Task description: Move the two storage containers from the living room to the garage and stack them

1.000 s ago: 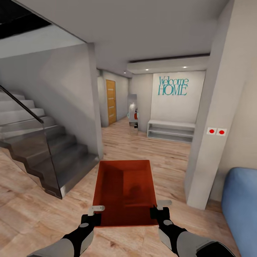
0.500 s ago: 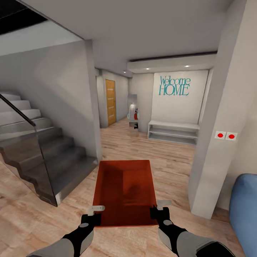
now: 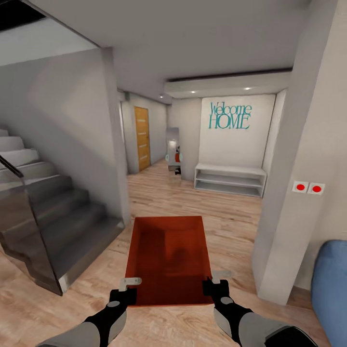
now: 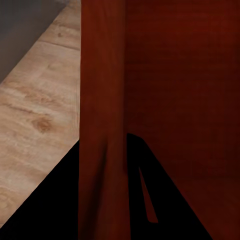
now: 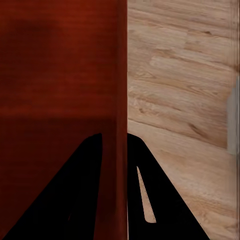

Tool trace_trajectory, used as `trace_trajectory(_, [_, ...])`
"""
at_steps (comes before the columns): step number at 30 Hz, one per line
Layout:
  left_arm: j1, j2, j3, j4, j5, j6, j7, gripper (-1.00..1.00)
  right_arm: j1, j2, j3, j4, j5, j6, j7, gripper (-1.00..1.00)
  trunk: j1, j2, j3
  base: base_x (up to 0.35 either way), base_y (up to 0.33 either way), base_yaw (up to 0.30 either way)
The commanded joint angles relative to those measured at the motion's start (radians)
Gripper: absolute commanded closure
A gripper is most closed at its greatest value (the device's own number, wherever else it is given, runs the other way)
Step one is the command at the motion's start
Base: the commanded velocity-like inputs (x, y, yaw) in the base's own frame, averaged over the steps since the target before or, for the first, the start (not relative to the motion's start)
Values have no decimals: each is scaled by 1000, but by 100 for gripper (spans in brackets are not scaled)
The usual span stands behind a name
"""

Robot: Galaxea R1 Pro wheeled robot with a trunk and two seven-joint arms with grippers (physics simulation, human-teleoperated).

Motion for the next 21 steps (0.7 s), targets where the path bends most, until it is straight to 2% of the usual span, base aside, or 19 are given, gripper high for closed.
trace_trajectory(1, [-1,0,0,0,6,-1,7,100,-2,6,-59,-1,12,1,0,100,1,-2,-2,321,0,-256])
trace_trajectory(10, [-1,0,0,0,7,-3,7,100,-2,6,-59,-1,12,1,0,100,1,-2,-2,321,0,-248])
trace_trajectory(21, [-1,0,0,0,7,-2,7,100,-2,6,-59,-1,12,1,0,100,1,-2,-2,321,0,-27])
